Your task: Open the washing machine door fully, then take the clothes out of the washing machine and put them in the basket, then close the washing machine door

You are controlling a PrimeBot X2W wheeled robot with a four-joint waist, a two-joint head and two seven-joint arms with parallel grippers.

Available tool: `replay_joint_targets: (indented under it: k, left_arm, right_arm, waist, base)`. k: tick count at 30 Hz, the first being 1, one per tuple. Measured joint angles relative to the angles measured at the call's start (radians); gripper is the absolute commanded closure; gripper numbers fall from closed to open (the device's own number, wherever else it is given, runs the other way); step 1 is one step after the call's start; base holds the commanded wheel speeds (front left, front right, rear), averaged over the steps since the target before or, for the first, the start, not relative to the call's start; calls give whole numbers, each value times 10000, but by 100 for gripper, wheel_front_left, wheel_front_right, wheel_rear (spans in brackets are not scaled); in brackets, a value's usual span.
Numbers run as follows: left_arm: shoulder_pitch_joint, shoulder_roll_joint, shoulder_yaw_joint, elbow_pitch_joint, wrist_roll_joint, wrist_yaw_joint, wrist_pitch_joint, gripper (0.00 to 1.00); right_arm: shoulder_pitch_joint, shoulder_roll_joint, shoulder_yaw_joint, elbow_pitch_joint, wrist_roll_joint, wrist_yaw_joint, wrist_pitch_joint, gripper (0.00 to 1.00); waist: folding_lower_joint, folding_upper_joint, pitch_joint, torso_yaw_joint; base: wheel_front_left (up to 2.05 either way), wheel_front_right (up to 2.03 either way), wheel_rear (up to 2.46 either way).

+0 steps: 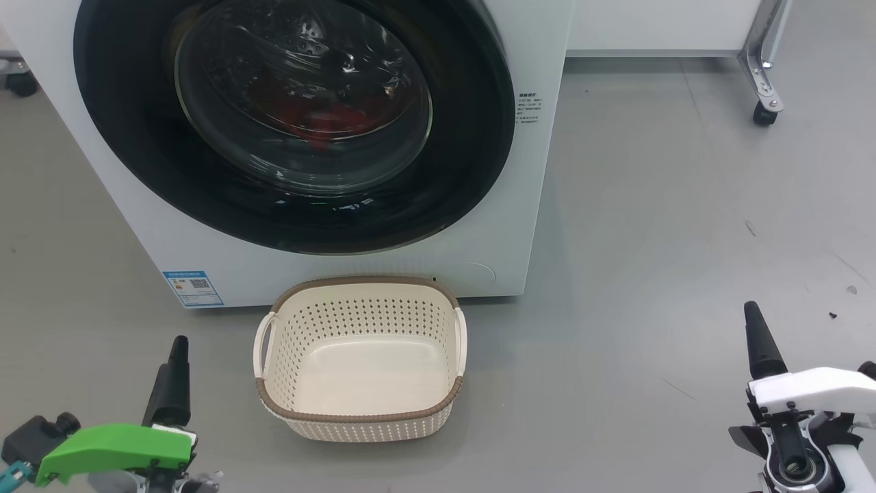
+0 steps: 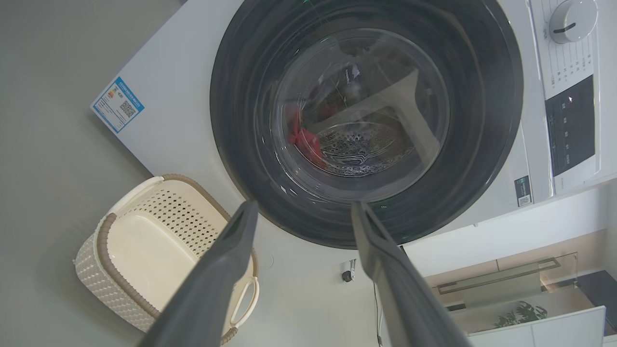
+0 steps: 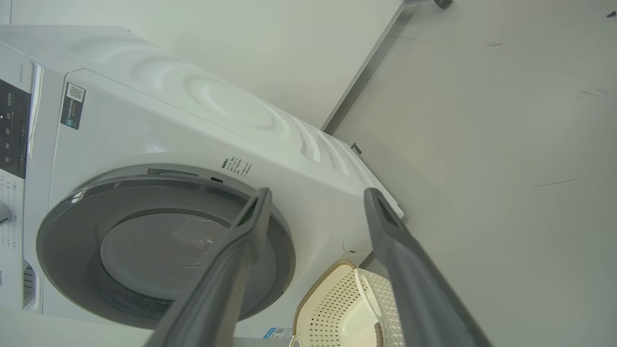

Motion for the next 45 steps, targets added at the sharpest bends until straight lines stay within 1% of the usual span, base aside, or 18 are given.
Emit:
replay_joint_targets:
  k: [6, 8, 10, 13, 15, 24, 28, 30, 32, 34, 36, 41, 45]
  left_arm:
    - [-104, 125, -109, -203, 1246, 2, -171, 0]
    - [-166, 128, -157, -263, 1588, 19, -247, 0]
    - [-198, 142, -236, -301, 1990, 92, -291, 0]
    - [-219, 186, -389, -359, 2673, 104, -397, 0]
    - [-235, 251, -577, -430, 3204, 186, -447, 0]
    - [-238, 368, -1206, -520, 5062, 389, -725, 0]
    - [-238, 366, -1340, -518, 5672, 499, -853, 0]
    - [-238, 364, -1425, -483, 5931, 539, -936, 0]
    - [-238, 351, -1455, -487, 6069, 543, -966, 0]
    - [-238, 337, -1538, -468, 6318, 631, -989, 0]
    - [-238, 318, -1576, -416, 6510, 719, -1070, 0]
    - [-235, 303, -1645, -198, 7124, 892, -1250, 0]
    - [-235, 267, -1722, -121, 7632, 972, -1338, 0]
  right_arm:
    - [-167, -228, 435, 4, -1168, -6, -213, 0]
    - [-262, -276, 562, 4, -1534, -90, -293, 0]
    - [-291, -295, 662, -2, -1941, -105, -330, 0]
    - [-347, -330, 846, -36, -2548, -115, -443, 0]
    - [-429, -364, 924, -73, -2917, -230, -489, 0]
    - [-442, -489, 1524, -98, -4525, -359, -752, 0]
    - [-442, -508, 1749, -88, -5156, -374, -918, 0]
    - [-442, -510, 1827, -73, -5480, -443, -968, 0]
    - [-442, -512, 1862, -67, -5613, -445, -1001, 0]
    - [-442, -516, 1927, -36, -5860, -449, -1072, 0]
    - [-442, -523, 2006, 13, -6176, -533, -1099, 0]
    - [-443, -522, 2173, 178, -6784, -546, -1277, 0]
    - [-447, -520, 2295, 309, -7292, -623, -1404, 0]
  waist:
    - [0, 0, 2, 6]
    - [0, 0, 3, 9]
    - [0, 0, 4, 11]
    - [0, 0, 5, 12]
    - [0, 0, 5, 12]
    - [0, 0, -14, 2]
    - [0, 0, -33, -5]
    - [0, 0, -40, -7]
    - [0, 0, -43, -8]
    - [0, 0, -48, -9]
    - [0, 0, -54, -9]
    - [0, 0, -71, -9]
    - [0, 0, -89, -15]
  base:
    - [0, 0, 0]
    - [0, 0, 0]
    - [0, 0, 0]
    - [0, 0, 0]
    - [0, 0, 0]
    - [0, 0, 0]
    - [0, 0, 0]
    - [0, 0, 0]
    - [0, 0, 0]
    - [0, 0, 0]
    - [0, 0, 0]
    - [0, 0, 0]
    - [0, 0, 0]
